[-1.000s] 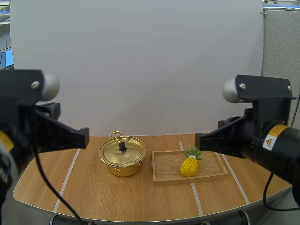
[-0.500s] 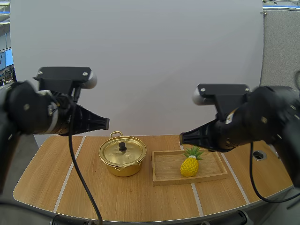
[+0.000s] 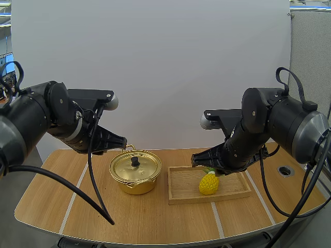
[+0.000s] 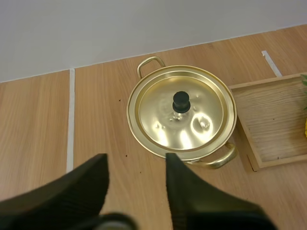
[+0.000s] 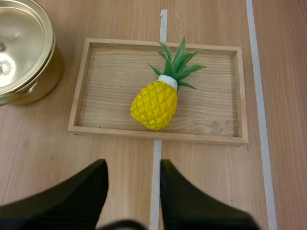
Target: Open the pot, put the pineapple inside, and close it
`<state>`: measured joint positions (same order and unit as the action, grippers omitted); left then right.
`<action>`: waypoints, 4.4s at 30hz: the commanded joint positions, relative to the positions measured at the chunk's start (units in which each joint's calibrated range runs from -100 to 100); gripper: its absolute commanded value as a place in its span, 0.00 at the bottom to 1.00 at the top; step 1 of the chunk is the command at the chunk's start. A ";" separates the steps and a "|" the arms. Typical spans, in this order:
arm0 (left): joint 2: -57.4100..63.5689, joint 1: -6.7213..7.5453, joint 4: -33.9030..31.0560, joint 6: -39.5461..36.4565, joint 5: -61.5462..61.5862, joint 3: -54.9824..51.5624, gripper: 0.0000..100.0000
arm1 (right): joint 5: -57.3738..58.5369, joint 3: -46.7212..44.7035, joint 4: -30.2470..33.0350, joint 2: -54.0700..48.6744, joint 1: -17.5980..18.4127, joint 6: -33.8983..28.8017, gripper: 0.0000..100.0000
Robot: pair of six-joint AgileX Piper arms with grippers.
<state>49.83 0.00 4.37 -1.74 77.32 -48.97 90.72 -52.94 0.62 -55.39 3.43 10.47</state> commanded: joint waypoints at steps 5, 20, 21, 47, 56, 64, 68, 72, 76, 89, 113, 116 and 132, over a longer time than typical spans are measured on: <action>-0.41 -0.03 1.16 6.44 0.06 0.16 1.00 | -2.35 0.54 0.18 -0.40 -0.18 -0.10 1.00; -5.56 -0.03 19.07 32.43 -4.60 0.21 1.00 | -2.35 0.54 0.18 -0.40 -0.18 -0.10 1.00; -7.26 -0.03 19.49 33.18 -4.92 0.46 1.00 | -2.35 0.54 0.18 -0.40 -0.18 -0.10 1.00; -44.44 1.15 19.34 38.83 -6.28 18.49 1.00 | -2.35 0.54 -0.03 -0.40 -0.18 -0.10 1.00; -48.81 2.66 17.19 38.42 -12.56 18.55 1.00 | -2.35 0.54 -1.98 -0.40 -0.18 -0.10 1.00; -50.69 2.66 15.96 37.27 -12.92 18.55 1.00 | -2.35 0.54 -2.94 -0.40 -0.18 -0.10 1.00; -50.69 2.66 15.96 37.27 -13.03 18.55 1.00 | -2.35 0.54 -3.89 -0.40 -0.18 -0.10 1.00; -51.72 2.66 15.96 37.06 -13.03 18.55 1.00 | -2.35 0.54 -4.19 -0.40 -0.18 -0.10 1.00; -52.96 2.66 15.96 36.13 -12.86 18.55 1.00 | -2.35 0.54 -4.19 -0.40 -0.18 -0.10 1.00; -52.96 2.66 15.87 36.14 -9.05 18.55 0.79 | -2.35 0.54 -4.19 -0.40 -0.18 -0.10 1.00; -30.27 2.66 11.60 27.81 -2.44 35.56 0.00 | -2.35 0.54 -4.19 -0.40 -0.18 -0.10 1.00; -27.17 2.66 10.91 26.37 -2.44 40.82 0.00 | -2.35 0.54 -4.19 -0.40 -0.18 -0.10 1.00; -23.73 2.66 4.51 23.07 -7.74 62.22 0.00 | -2.35 0.54 -4.19 -0.40 -0.18 -0.10 1.00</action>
<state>25.41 2.52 11.00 21.86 73.28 10.93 88.67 -52.94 -3.76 -55.39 3.43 10.47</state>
